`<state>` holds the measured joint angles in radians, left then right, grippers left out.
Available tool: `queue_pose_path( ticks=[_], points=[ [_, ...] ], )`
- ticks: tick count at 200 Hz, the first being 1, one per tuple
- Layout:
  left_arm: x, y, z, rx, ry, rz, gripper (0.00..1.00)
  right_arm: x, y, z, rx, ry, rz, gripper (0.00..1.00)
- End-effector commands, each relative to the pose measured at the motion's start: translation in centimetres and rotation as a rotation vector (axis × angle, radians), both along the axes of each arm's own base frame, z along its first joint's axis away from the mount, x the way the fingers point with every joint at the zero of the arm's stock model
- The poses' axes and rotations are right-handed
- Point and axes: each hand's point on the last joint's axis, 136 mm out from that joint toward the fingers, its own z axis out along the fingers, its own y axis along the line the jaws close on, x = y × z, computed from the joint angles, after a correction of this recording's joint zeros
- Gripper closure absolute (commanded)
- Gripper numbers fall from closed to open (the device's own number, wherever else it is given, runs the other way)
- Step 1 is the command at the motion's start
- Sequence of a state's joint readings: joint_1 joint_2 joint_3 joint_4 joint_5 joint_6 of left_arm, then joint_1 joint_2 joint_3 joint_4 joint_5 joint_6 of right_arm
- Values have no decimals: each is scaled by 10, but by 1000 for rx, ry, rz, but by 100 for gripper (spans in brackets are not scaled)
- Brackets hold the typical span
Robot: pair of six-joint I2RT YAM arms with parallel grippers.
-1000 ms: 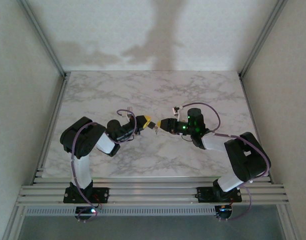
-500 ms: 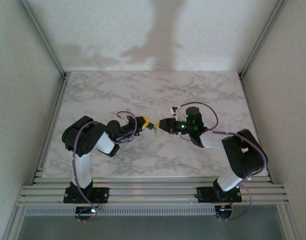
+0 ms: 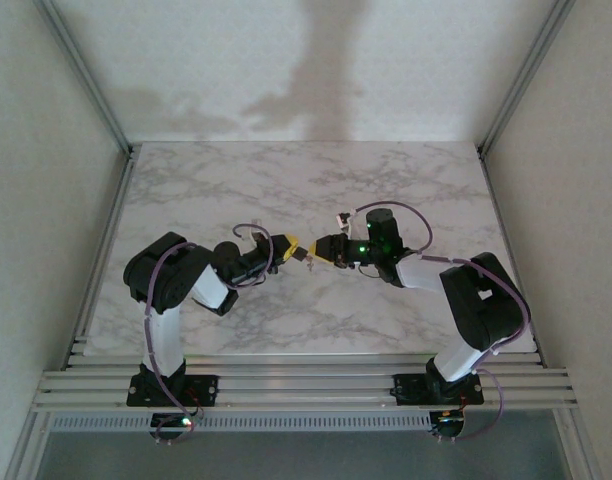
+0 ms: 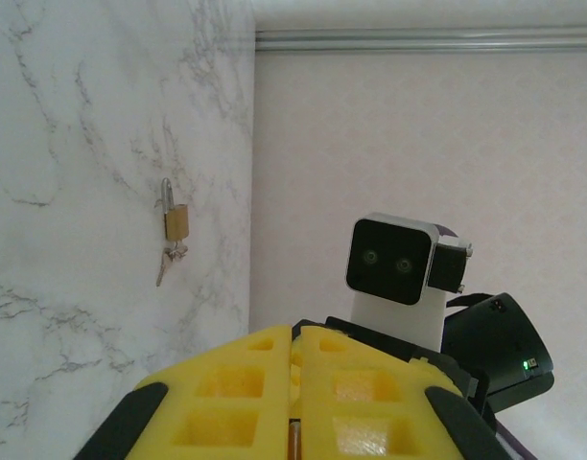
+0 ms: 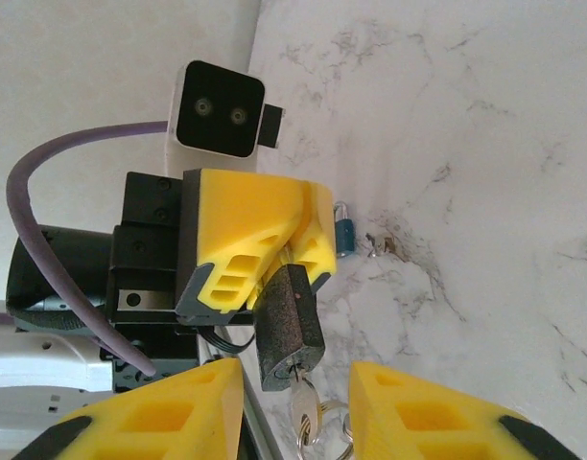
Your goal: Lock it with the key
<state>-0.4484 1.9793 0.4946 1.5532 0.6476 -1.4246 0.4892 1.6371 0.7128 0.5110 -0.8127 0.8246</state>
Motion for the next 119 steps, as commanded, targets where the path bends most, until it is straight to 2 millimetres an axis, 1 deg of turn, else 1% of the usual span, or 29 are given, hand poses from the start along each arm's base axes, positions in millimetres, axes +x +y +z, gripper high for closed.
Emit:
queue_pose_path(
  ticks=[1,13,28,90,119],
  points=[
    [-10,9,81,-132,-322,13,100,-1,6,0,-9,3,34,67],
    [-11,10,80,-132,-320,12,100,-2,7,0,-1,6,43,70],
    [-11,9,80,-132,-319,10,100,-4,10,1,7,11,61,72],
    [-14,12,87,-125,-349,25,100,-11,18,2,24,25,108,72],
    [-13,13,86,-124,-348,28,100,-12,19,3,26,27,116,75]
  ],
)
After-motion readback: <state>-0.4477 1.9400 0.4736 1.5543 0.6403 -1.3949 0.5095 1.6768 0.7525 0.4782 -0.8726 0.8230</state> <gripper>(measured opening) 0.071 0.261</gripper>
